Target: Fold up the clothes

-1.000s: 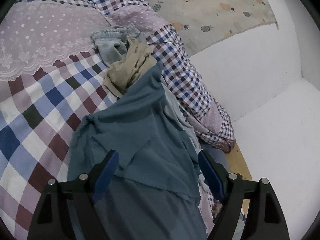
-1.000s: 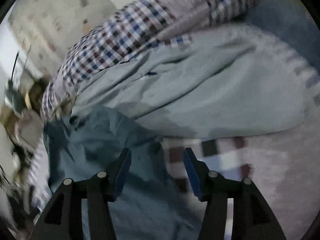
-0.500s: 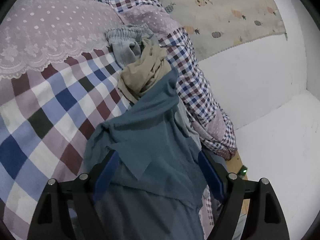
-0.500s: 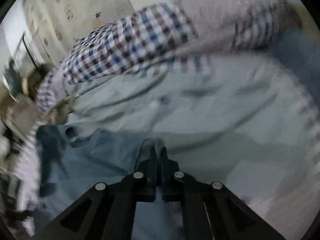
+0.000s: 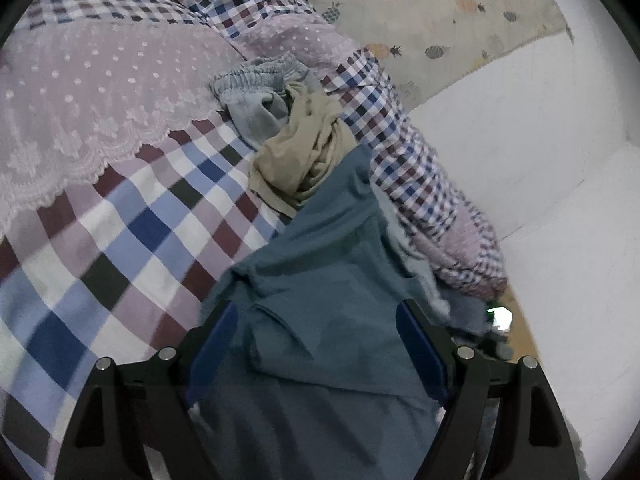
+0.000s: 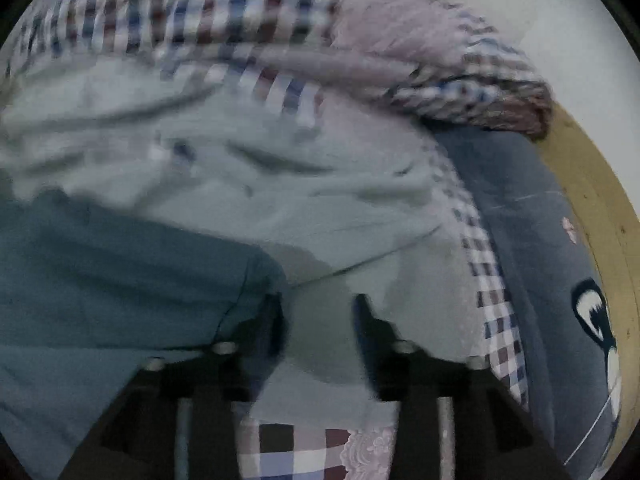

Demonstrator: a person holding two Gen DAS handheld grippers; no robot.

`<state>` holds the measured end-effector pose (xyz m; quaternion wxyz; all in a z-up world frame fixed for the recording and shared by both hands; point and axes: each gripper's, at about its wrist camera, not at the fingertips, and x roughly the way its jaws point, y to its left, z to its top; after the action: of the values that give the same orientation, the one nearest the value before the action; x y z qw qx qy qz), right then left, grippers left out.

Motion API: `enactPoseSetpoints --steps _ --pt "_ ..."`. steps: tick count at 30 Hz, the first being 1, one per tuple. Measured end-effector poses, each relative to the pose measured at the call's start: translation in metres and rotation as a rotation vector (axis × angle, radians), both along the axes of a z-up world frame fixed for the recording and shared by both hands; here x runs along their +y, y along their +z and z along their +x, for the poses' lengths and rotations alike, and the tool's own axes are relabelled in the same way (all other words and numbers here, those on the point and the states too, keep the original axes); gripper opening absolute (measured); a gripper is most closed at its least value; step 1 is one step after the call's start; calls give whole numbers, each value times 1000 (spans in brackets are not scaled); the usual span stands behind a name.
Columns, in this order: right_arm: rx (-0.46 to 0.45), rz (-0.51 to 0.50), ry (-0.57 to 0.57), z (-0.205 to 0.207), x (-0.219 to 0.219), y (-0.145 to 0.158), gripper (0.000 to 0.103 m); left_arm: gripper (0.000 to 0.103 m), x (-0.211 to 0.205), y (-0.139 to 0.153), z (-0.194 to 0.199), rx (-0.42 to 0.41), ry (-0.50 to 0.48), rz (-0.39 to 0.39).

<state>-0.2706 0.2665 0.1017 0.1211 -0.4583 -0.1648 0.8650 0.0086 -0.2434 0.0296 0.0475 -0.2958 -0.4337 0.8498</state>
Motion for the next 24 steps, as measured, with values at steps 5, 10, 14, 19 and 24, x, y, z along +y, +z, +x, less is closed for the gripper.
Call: enactPoseSetpoints --steps 5,10,14,19,24 --pt "153 -91 87 46 -34 51 66 84 -9 -1 3 -20 21 -13" --pt "10 -391 373 97 -130 40 66 84 -22 -8 9 -26 53 58" --pt "-149 -647 603 135 -210 21 65 84 -23 -9 8 -55 50 43" --pt "-240 -639 714 154 -279 -13 51 84 -32 -10 13 -57 72 70" --pt "-281 -607 752 164 -316 -37 46 84 -52 -14 20 -38 115 165"
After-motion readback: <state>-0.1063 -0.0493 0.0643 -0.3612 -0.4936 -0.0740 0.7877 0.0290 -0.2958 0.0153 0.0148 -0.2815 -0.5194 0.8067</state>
